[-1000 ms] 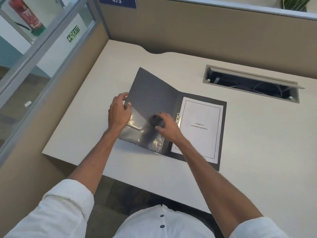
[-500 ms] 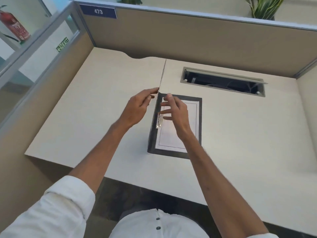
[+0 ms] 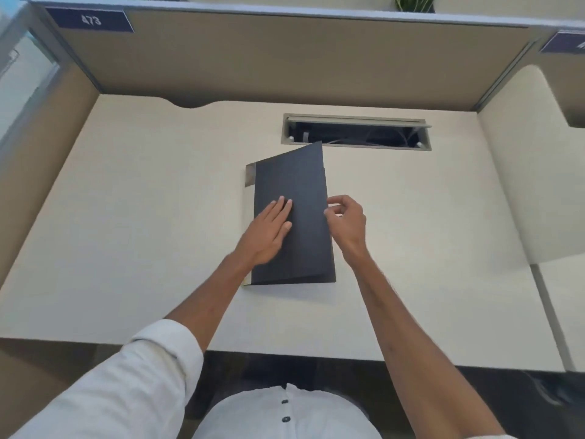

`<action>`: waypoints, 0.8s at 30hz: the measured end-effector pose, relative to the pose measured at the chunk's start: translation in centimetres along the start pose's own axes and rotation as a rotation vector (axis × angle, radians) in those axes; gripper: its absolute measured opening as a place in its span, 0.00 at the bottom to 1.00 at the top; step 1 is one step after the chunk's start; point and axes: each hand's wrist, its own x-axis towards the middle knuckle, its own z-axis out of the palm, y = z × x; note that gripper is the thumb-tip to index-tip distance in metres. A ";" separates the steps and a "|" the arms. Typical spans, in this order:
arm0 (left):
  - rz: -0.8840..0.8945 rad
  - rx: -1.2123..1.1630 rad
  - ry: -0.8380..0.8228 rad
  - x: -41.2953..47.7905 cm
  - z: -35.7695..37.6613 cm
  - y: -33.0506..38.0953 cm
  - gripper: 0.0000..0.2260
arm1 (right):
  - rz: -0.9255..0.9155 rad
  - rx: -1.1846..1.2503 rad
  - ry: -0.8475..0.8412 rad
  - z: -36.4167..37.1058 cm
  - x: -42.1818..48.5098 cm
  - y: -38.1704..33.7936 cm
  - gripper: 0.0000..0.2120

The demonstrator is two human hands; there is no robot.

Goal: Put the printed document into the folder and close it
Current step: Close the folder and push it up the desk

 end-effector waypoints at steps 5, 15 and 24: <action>-0.111 0.089 -0.066 0.5 1.1 -1.2 0.28 | 0.047 -0.163 -0.016 1.1 0.4 2.6 0.23; -0.120 0.186 -0.095 -0.5 1.4 -4.7 0.32 | -0.185 -0.684 -0.228 5.2 -1.4 6.6 0.32; -0.080 0.190 -0.033 -2.7 1.4 -7.6 0.31 | -0.388 -0.831 -0.356 6.9 -2.2 7.1 0.35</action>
